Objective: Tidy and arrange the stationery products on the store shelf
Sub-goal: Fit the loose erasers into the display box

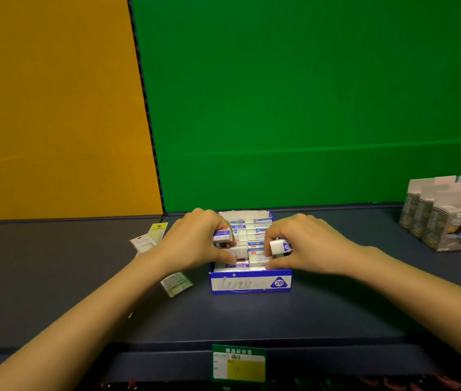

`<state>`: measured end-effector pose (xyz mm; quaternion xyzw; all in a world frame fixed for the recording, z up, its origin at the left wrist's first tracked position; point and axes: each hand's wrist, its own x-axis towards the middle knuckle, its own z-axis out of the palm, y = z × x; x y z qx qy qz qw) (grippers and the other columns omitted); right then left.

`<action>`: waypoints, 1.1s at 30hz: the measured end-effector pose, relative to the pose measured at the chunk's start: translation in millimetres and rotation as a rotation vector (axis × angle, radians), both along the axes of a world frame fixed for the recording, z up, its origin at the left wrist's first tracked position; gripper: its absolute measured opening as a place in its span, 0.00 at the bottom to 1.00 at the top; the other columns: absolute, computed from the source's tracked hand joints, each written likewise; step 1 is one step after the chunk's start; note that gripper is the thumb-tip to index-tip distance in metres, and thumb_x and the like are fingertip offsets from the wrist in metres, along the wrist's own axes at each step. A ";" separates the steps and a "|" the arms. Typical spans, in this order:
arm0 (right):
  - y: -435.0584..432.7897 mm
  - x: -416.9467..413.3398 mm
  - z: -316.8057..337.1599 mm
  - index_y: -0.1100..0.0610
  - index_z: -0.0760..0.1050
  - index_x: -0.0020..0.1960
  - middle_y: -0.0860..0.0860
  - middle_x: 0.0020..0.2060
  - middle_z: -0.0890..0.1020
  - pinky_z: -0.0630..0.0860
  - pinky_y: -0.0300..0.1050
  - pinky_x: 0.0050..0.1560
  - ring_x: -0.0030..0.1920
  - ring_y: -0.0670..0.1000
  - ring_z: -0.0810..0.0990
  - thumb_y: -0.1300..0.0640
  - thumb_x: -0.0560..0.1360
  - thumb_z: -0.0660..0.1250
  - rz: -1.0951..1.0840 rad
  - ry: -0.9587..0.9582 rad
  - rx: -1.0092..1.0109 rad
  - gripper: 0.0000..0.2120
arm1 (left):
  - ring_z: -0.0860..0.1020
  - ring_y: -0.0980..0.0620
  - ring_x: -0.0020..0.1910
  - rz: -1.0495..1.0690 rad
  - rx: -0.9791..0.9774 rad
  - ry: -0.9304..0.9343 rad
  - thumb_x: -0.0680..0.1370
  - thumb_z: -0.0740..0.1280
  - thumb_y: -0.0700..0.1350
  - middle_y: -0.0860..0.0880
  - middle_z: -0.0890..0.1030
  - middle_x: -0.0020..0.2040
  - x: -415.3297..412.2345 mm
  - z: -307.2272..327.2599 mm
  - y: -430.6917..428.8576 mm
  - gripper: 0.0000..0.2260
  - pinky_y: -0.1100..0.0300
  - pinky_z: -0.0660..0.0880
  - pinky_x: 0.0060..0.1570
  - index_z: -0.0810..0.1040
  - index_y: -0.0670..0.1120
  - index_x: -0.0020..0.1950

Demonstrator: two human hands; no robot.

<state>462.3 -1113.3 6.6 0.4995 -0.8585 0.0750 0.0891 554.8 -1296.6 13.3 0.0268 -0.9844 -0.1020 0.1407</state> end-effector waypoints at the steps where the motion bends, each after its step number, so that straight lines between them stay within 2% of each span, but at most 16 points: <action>1: 1.0 1.1 0.1 0.47 0.78 0.48 0.45 0.48 0.81 0.74 0.46 0.45 0.49 0.51 0.77 0.41 0.69 0.68 -0.007 -0.018 -0.010 0.12 | 0.77 0.51 0.43 -0.012 -0.019 -0.007 0.65 0.74 0.56 0.49 0.83 0.43 -1.3 -1.1 -1.4 0.17 0.47 0.76 0.45 0.81 0.44 0.42; 4: 2.4 2.9 -0.8 0.45 0.78 0.48 0.43 0.51 0.82 0.75 0.47 0.48 0.51 0.49 0.78 0.42 0.70 0.68 -0.033 -0.060 -0.042 0.11 | 0.76 0.50 0.45 -0.054 -0.067 -0.023 0.66 0.73 0.58 0.49 0.82 0.44 -3.7 -5.7 -5.3 0.17 0.47 0.75 0.46 0.80 0.45 0.42; 8: 1.5 4.7 -1.6 0.45 0.79 0.48 0.42 0.51 0.81 0.75 0.46 0.49 0.52 0.47 0.78 0.42 0.70 0.68 -0.055 -0.084 -0.053 0.10 | 0.76 0.51 0.50 -0.109 -0.127 -0.030 0.68 0.71 0.58 0.52 0.81 0.51 -3.0 -8.8 -7.5 0.16 0.49 0.75 0.49 0.81 0.47 0.47; 14: 0.5 6.4 -3.3 0.46 0.79 0.48 0.42 0.50 0.81 0.74 0.46 0.47 0.51 0.48 0.78 0.43 0.70 0.68 -0.076 -0.108 -0.079 0.09 | 0.75 0.53 0.53 -0.195 -0.175 -0.038 0.71 0.70 0.55 0.55 0.78 0.55 -1.0 -6.5 -5.9 0.13 0.60 0.66 0.41 0.81 0.51 0.51; 17: 1.4 7.7 -3.1 0.46 0.79 0.48 0.42 0.49 0.81 0.74 0.46 0.47 0.50 0.47 0.78 0.43 0.70 0.68 -0.085 -0.119 -0.079 0.09 | 0.75 0.54 0.54 -0.209 -0.186 -0.061 0.71 0.69 0.56 0.55 0.78 0.56 -1.0 -7.6 -8.3 0.15 0.60 0.68 0.42 0.80 0.51 0.55; 24: 2.5 7.6 -3.3 0.45 0.79 0.48 0.42 0.49 0.81 0.74 0.46 0.47 0.50 0.47 0.78 0.44 0.70 0.69 -0.088 -0.137 -0.086 0.09 | 0.76 0.55 0.52 -0.203 -0.110 -0.009 0.70 0.72 0.53 0.56 0.80 0.53 -1.5 -8.2 -6.1 0.13 0.60 0.68 0.42 0.82 0.50 0.51; 30: 2.3 6.7 -3.3 0.45 0.79 0.48 0.42 0.49 0.81 0.73 0.45 0.46 0.51 0.47 0.78 0.44 0.70 0.68 -0.082 -0.125 -0.076 0.09 | 0.73 0.58 0.45 -0.201 -0.087 0.041 0.71 0.70 0.50 0.56 0.79 0.49 0.4 -10.2 -4.8 0.10 0.63 0.64 0.37 0.83 0.48 0.49; 33: 2.3 6.5 -3.1 0.45 0.79 0.48 0.42 0.49 0.81 0.74 0.46 0.47 0.51 0.47 0.78 0.44 0.70 0.68 -0.080 -0.126 -0.081 0.09 | 0.75 0.56 0.47 -0.197 -0.074 0.049 0.71 0.70 0.50 0.56 0.80 0.49 1.0 -11.0 -4.8 0.09 0.62 0.65 0.38 0.84 0.48 0.48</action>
